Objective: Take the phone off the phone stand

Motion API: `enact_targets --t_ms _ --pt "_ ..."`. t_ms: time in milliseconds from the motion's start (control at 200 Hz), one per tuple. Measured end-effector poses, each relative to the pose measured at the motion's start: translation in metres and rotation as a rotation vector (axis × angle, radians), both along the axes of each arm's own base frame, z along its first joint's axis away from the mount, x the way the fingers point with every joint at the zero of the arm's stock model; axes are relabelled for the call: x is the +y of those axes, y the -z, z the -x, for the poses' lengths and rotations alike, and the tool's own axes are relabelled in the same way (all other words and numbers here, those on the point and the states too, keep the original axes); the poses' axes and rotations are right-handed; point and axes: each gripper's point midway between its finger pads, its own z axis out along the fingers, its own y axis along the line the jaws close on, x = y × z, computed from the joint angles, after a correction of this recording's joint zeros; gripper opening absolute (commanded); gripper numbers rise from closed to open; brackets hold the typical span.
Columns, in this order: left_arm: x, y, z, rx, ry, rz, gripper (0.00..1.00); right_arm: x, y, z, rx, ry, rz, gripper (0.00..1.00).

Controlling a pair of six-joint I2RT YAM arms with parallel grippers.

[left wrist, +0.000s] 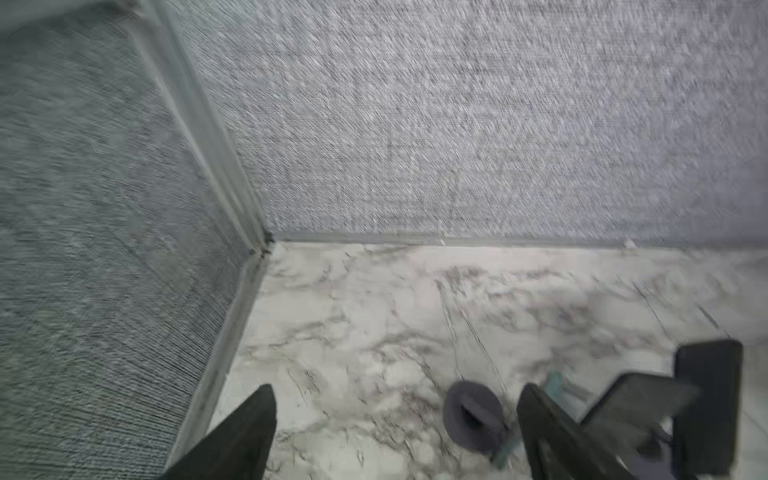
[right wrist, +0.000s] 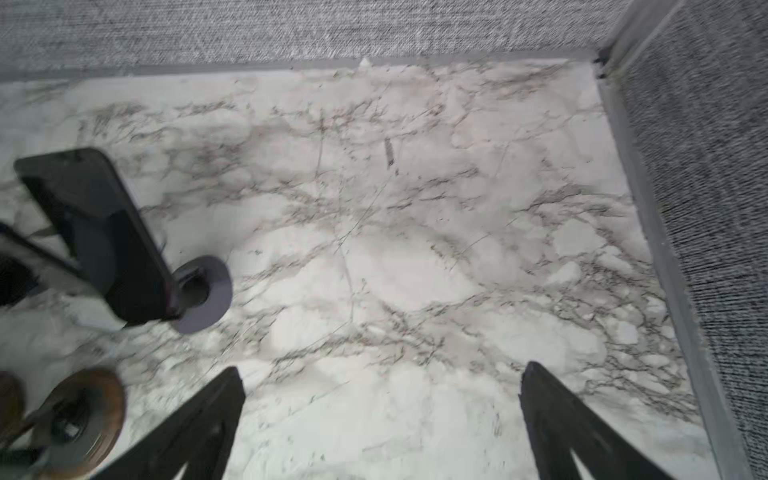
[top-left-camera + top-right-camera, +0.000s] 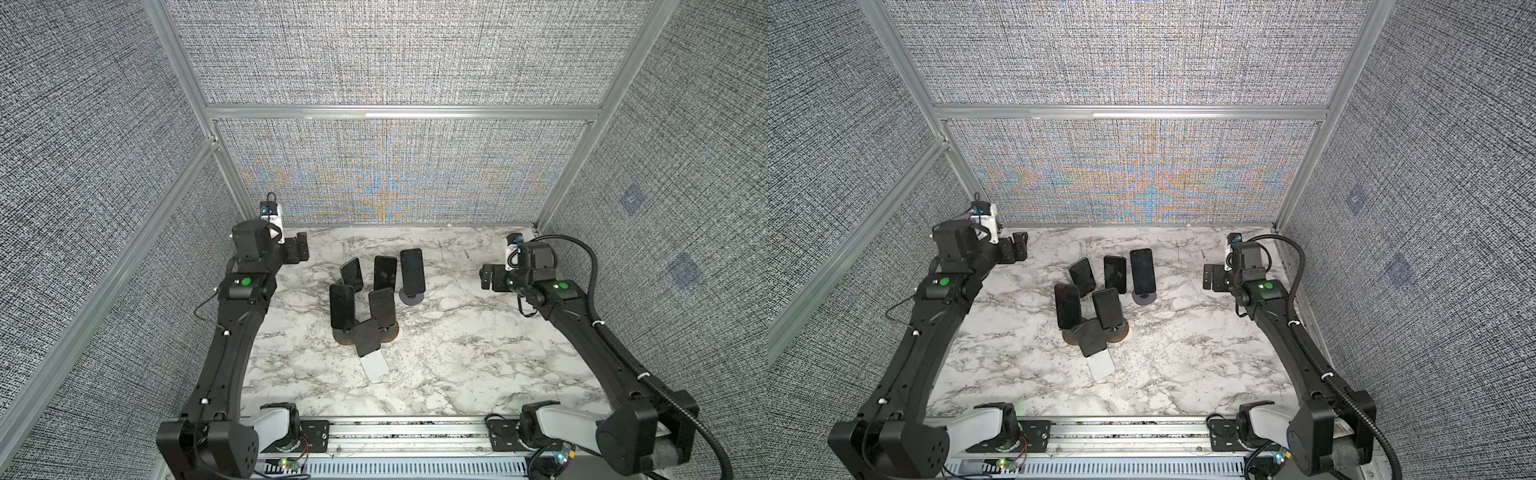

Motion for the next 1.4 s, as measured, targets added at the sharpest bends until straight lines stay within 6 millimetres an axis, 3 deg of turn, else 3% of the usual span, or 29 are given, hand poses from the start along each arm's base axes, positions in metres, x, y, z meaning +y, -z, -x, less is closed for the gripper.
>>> enact_targets --t_ms 240,395,650,955,1291,1401 --pt "-0.047 0.036 0.000 0.266 0.265 -0.006 0.79 0.025 0.020 0.042 0.165 -0.112 -0.054 0.98" --pt "-0.078 0.056 -0.005 0.355 0.403 -0.015 0.72 0.043 0.027 0.050 0.201 -0.180 -0.111 0.96" --pt "-0.113 0.083 -0.016 0.444 0.542 -0.066 0.62 0.053 0.039 0.060 0.241 -0.223 -0.165 0.94" --pt "-0.122 0.119 -0.032 0.516 0.578 -0.112 0.61 0.054 0.045 0.063 0.249 -0.227 -0.167 0.91" --pt "-0.130 0.150 -0.036 0.580 0.599 -0.124 0.50 0.053 0.048 0.060 0.251 -0.228 -0.157 0.90" --pt "-0.130 0.159 -0.035 0.603 0.599 -0.128 0.42 0.052 0.049 0.059 0.254 -0.222 -0.151 0.90"
